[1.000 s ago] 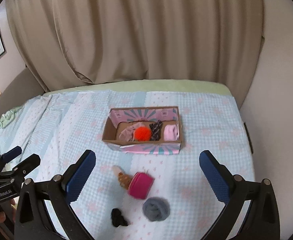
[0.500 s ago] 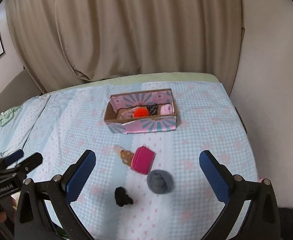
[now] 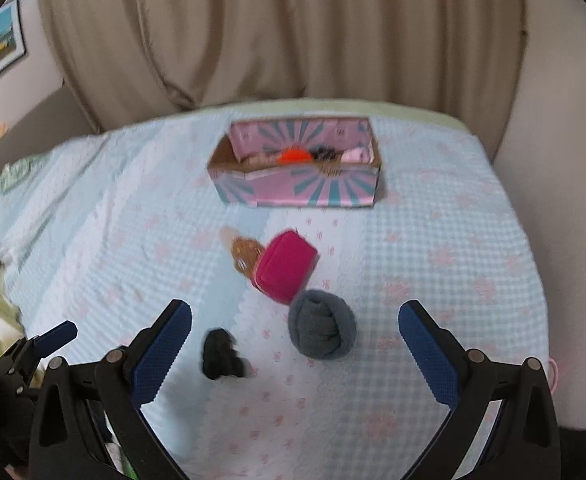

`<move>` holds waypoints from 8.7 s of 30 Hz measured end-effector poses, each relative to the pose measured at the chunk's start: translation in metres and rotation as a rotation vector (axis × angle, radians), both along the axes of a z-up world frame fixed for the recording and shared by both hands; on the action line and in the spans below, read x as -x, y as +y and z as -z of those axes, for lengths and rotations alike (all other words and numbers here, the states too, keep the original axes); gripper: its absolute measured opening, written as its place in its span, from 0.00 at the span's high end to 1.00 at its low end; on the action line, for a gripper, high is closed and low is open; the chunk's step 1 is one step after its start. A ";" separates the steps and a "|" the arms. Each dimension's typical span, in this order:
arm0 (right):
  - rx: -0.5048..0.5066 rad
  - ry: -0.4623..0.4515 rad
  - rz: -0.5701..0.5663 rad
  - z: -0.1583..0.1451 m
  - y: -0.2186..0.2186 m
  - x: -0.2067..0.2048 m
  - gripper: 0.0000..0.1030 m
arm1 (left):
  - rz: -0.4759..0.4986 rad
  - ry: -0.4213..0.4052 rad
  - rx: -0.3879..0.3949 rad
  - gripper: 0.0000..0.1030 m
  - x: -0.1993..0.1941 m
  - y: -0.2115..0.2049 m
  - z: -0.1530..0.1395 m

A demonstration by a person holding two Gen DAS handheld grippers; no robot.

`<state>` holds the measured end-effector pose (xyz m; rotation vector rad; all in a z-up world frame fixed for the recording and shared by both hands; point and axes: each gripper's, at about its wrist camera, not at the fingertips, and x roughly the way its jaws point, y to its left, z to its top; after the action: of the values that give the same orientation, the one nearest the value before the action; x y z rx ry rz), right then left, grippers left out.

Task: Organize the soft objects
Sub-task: 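Grasp the black scrunchie with the left tool while the right tool grasps the grey slipper, then carry the black scrunchie and grey slipper over the box with both tools, then open both tools to drop the items into the box and lift away, then grasp the brown plush toy with the left tool while the right tool grasps the magenta pouch, then carry the brown plush toy and magenta pouch over the box with both tools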

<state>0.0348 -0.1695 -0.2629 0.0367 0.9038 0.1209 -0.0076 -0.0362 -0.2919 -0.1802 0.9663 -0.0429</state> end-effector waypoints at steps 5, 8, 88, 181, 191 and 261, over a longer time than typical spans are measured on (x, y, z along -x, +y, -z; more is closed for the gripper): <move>0.033 0.050 -0.040 0.059 -0.002 -0.025 0.00 | -0.043 0.048 0.018 0.01 -0.019 -0.020 0.070; 0.033 0.084 -0.047 0.089 -0.006 -0.036 0.00 | -0.052 0.065 -0.013 0.04 -0.027 -0.029 0.104; -0.054 -0.041 0.148 -0.161 -0.009 -0.197 0.43 | 0.160 -0.116 0.028 0.72 -0.284 0.021 -0.196; -0.139 0.189 0.185 -0.092 0.022 -0.109 0.01 | 0.050 0.196 0.199 0.00 -0.161 0.093 -0.104; -0.202 0.333 0.168 -0.035 0.016 -0.144 0.01 | 0.054 0.306 0.228 0.01 -0.181 0.064 -0.048; -0.583 0.673 0.411 0.128 -0.064 -0.184 0.60 | 0.035 0.349 0.125 0.60 -0.247 0.001 0.045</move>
<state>0.2187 -0.2338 -0.3908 0.8426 1.4837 -0.0205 0.2398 -0.0351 -0.3374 -0.2919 1.3157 -0.1068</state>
